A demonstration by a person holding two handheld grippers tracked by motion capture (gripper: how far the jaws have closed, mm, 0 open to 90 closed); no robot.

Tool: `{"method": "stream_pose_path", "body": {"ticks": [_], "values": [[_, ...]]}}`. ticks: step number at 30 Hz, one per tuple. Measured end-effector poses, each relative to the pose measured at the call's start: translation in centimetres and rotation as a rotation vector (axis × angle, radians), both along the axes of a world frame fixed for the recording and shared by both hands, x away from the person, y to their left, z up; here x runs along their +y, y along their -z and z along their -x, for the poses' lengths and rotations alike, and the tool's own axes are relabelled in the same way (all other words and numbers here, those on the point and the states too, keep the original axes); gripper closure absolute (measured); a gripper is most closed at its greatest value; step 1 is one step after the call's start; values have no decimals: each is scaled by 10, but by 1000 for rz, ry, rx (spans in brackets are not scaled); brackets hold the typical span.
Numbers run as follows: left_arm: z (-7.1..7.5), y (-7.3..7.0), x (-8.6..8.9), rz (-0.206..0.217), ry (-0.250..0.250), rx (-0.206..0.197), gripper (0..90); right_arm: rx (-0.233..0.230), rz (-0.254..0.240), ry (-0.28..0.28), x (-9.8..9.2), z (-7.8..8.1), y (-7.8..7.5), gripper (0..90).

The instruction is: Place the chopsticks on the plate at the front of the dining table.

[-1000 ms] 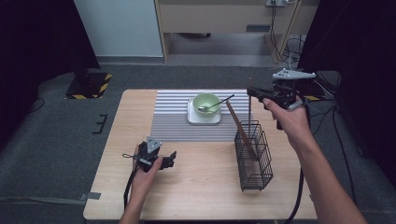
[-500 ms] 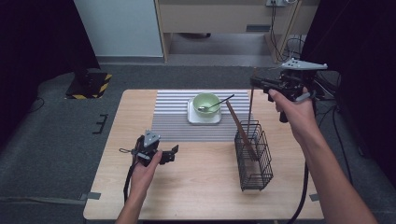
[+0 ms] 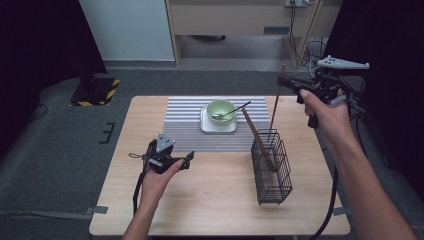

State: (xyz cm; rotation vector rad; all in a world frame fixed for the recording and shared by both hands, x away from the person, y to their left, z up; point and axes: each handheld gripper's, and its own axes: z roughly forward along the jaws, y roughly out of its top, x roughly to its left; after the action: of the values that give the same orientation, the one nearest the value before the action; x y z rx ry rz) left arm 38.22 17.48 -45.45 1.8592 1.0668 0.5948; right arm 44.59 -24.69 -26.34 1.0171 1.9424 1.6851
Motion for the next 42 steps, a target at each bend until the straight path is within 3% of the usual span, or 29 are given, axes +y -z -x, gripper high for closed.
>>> {"method": "stream_pose_path", "body": {"ticks": [8,16,21,42], "values": [[-1,-6,-10,33,16,-19,103,-13,-38,16,3,3,-9,840],[1,-7,-12,43,22,-16,103,-24,-43,33,13,2,-14,840],[3,-9,-15,47,37,-23,106,-30,-71,33,18,2,-15,840],[4,2,-49,90,129,-85,139,-6,-66,-19,62,-1,-1,840]]}}
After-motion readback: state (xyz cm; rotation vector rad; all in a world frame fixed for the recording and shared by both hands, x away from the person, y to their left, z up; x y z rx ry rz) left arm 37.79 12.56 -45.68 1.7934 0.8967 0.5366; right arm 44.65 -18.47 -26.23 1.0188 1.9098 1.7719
